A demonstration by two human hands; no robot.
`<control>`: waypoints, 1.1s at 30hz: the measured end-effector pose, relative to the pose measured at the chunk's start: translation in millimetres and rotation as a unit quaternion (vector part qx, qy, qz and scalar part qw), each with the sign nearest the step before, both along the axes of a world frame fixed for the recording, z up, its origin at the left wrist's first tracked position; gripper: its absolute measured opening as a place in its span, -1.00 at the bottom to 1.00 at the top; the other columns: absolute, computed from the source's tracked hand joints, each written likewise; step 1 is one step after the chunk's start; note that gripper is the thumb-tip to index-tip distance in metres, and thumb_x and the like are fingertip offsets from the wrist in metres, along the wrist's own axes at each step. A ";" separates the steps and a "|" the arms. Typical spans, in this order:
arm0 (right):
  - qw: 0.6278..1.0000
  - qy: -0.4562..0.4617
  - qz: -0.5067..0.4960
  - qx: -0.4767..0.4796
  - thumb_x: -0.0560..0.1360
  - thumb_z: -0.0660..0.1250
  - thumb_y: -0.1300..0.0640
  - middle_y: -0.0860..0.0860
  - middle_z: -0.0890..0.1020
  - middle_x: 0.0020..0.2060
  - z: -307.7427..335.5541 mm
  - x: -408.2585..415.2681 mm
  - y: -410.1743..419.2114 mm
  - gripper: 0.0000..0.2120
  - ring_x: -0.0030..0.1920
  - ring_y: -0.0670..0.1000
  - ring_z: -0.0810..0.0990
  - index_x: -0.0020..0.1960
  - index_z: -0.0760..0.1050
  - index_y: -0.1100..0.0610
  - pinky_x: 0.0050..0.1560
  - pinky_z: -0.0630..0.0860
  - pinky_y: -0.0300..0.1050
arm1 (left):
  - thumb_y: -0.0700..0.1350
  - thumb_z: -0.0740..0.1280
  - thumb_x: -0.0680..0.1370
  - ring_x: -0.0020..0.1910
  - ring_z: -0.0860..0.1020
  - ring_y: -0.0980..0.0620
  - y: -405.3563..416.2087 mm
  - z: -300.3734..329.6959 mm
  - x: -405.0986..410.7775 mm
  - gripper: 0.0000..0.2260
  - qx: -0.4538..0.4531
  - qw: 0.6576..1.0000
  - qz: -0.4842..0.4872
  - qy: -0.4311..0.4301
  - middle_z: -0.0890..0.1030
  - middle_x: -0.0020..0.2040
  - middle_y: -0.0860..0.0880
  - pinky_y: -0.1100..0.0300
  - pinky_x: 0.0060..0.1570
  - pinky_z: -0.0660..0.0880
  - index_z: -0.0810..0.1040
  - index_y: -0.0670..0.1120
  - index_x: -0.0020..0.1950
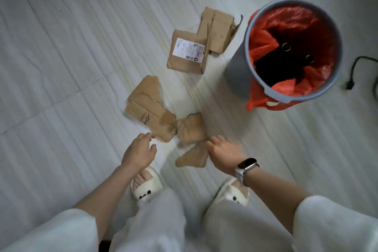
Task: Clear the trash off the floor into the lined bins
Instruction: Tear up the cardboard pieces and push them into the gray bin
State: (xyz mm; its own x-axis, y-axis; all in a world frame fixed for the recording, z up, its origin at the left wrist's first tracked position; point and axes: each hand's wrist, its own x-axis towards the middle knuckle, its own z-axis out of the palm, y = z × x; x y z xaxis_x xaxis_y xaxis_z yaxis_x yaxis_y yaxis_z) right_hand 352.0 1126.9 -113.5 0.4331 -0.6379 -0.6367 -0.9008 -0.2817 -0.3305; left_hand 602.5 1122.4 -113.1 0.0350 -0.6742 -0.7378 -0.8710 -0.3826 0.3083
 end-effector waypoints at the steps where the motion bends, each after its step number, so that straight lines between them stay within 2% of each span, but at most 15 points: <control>1: 1.000 0.002 0.014 -0.025 0.42 0.31 0.20 0.12 0.55 -0.05 -21.3 2.2 4.1 -0.80 0.00 0.18 0.53 0.04 0.47 0.18 -0.16 0.44 -0.03 | -0.13 0.18 0.58 0.24 0.42 -0.08 -2.4 -17.3 3.6 -0.68 -0.015 1.000 -0.026 0.001 0.43 0.27 -0.11 0.04 0.17 0.41 0.37 -0.08 0.34; 5: 0.996 0.081 -0.019 -0.011 0.55 0.11 0.06 0.16 0.45 0.16 -111.8 -1.8 7.2 -0.71 0.19 0.17 0.40 0.18 0.35 0.22 0.06 0.36 0.01 | -0.11 0.22 0.56 0.41 0.17 -0.11 -21.8 -95.7 4.5 -0.51 -0.071 0.975 -0.209 -0.038 0.21 0.46 -0.05 -0.01 0.33 0.27 0.17 -0.02 0.47; 8: 0.992 0.119 0.015 -0.038 0.51 0.12 0.13 0.20 0.42 0.20 -169.4 -8.2 11.2 -0.67 0.20 0.20 0.38 0.23 0.30 0.24 0.09 0.34 0.04 | -0.08 0.25 0.54 0.50 -0.08 -0.15 -41.7 -149.1 3.5 -0.35 -0.083 0.929 -0.342 -0.112 -0.09 0.54 0.04 -0.13 0.42 0.04 -0.05 0.06 0.52; 10: 0.993 0.114 0.000 -0.038 0.51 0.15 0.12 0.19 0.39 0.21 -195.6 -12.0 19.5 -0.66 0.20 0.19 0.37 0.23 0.29 0.23 0.09 0.32 0.03 | -0.05 0.25 0.53 0.50 -0.15 -0.16 -50.1 -179.2 2.2 -0.30 -0.102 0.899 -0.398 -0.152 -0.14 0.55 0.04 -0.21 0.41 -0.05 -0.14 0.06 0.51; 13: 0.995 0.075 -0.064 -0.004 0.50 0.18 0.11 0.15 0.41 0.18 -215.6 -16.1 34.5 -0.70 0.19 0.18 0.38 0.19 0.29 0.18 0.08 0.32 0.00 | -0.02 0.31 0.47 0.50 -0.11 -0.15 -61.3 -204.7 1.9 -0.21 -0.127 0.875 -0.430 -0.185 -0.01 0.53 -0.01 -0.30 0.37 -0.17 -0.17 0.04 0.51; 15: 0.991 0.022 -0.127 0.040 0.47 0.21 0.14 0.15 0.45 0.14 -212.2 -17.0 40.1 -0.74 0.15 0.17 0.43 0.13 0.31 0.17 0.03 0.35 -0.04 | 0.02 0.35 0.44 0.47 0.03 -0.14 -69.2 -206.4 0.0 -0.26 -0.147 0.864 -0.443 -0.188 0.21 0.44 -0.07 -0.30 0.37 -0.18 0.02 0.01 0.50; 17: 0.985 -0.026 -0.152 0.078 0.45 0.21 0.18 0.16 0.50 0.10 -200.5 -16.8 28.8 -0.79 0.11 0.17 0.49 0.08 0.36 0.18 -0.04 0.39 -0.07 | 0.08 0.34 0.45 0.40 0.19 -0.07 -81.3 -197.5 -3.3 -0.44 -0.180 0.853 -0.453 -0.187 0.38 0.30 -0.05 -0.30 0.37 -0.18 0.28 0.00 0.39; 20: 0.986 -0.063 -0.102 0.118 0.46 0.20 0.25 0.16 0.59 -0.04 -169.2 -15.9 -11.2 -0.89 -0.08 0.11 0.54 -0.08 0.49 0.19 -0.15 0.41 -0.08 | 0.02 0.27 0.51 0.27 0.36 0.03 -102.4 -170.9 -9.4 -0.72 -0.222 0.866 -0.417 -0.163 0.52 0.10 0.02 -0.28 0.38 -0.22 0.49 0.01 0.20; 22: 0.990 -0.057 -0.071 0.110 0.44 0.22 0.26 0.15 0.54 -0.23 -138.6 -17.2 -41.4 -0.80 -0.25 0.08 0.46 -0.34 0.41 0.09 -0.30 0.38 -0.12 | -0.02 0.23 0.54 0.19 0.44 0.04 -120.0 -145.8 -15.8 -0.80 -0.255 0.876 -0.384 -0.140 0.54 0.03 0.04 -0.24 0.40 -0.14 0.55 0.00 0.11; 23: 0.992 -0.054 -0.058 0.098 0.43 0.22 0.28 0.12 0.50 -0.29 -123.5 -18.3 -54.8 -0.73 -0.28 0.06 0.41 -0.40 0.34 0.05 -0.36 0.32 -0.20 | -0.04 0.22 0.55 0.15 0.47 0.02 -127.9 -133.2 -19.3 -0.81 -0.260 0.884 -0.367 -0.125 0.55 0.01 0.03 -0.18 0.41 -0.01 0.56 -0.01 0.09; 25: 0.996 -0.043 -0.040 0.063 0.46 0.23 0.26 -0.01 0.46 -0.34 -83.1 -20.8 -78.8 -0.72 -0.25 0.00 0.39 -0.37 0.32 0.01 -0.45 0.22 -0.30 | -0.05 0.22 0.55 0.08 0.52 -0.04 -143.5 -104.6 -27.8 -0.83 -0.263 0.911 -0.311 -0.069 0.56 0.01 -0.01 0.01 0.20 0.33 0.56 -0.05 0.05; 26: 0.997 -0.042 -0.040 0.043 0.48 0.25 0.21 -0.09 0.46 -0.35 -61.4 -24.3 -89.6 -0.77 -0.24 -0.04 0.40 -0.31 0.37 -0.01 -0.44 0.24 -0.32 | -0.05 0.23 0.55 0.05 0.52 -0.06 -151.2 -89.3 -32.7 -0.84 -0.272 0.923 -0.271 -0.031 0.57 0.00 -0.02 0.06 0.05 0.41 0.56 -0.06 0.03; 28: 0.996 -0.070 -0.052 -0.005 0.48 0.30 0.15 -0.09 0.54 -0.26 -15.7 -33.0 -106.7 -0.95 -0.21 -0.06 0.47 -0.15 0.51 0.02 -0.30 0.37 -0.27 | -0.05 0.25 0.54 0.02 0.52 -0.08 -164.6 -60.5 -41.6 -0.86 -0.309 0.931 -0.193 0.028 0.57 -0.03 -0.02 0.06 -0.05 0.45 0.56 -0.06 0.00; 29: 0.992 -0.093 -0.069 -0.039 0.47 0.32 0.15 -0.05 0.59 -0.20 8.7 -40.2 -114.7 -0.95 -0.19 -0.06 0.50 -0.08 0.54 0.06 -0.21 0.42 -0.23 | -0.04 0.25 0.54 0.03 0.52 -0.09 -172.9 -45.1 -46.5 -0.85 -0.346 0.923 -0.161 0.041 0.57 -0.03 -0.02 0.06 -0.05 0.45 0.56 -0.05 0.00; 33: 0.941 -0.207 -0.188 -0.193 0.47 0.34 0.15 -0.10 0.58 -0.22 93.4 -71.9 -130.0 -0.97 -0.20 -0.13 0.53 -0.10 0.53 0.05 -0.17 0.47 -0.24 | -0.05 0.25 0.53 -0.09 0.49 -0.14 -196.2 4.7 -71.3 -0.85 -0.479 0.874 -0.013 0.084 0.59 -0.11 -0.09 0.10 -0.18 0.37 0.55 -0.10 -0.08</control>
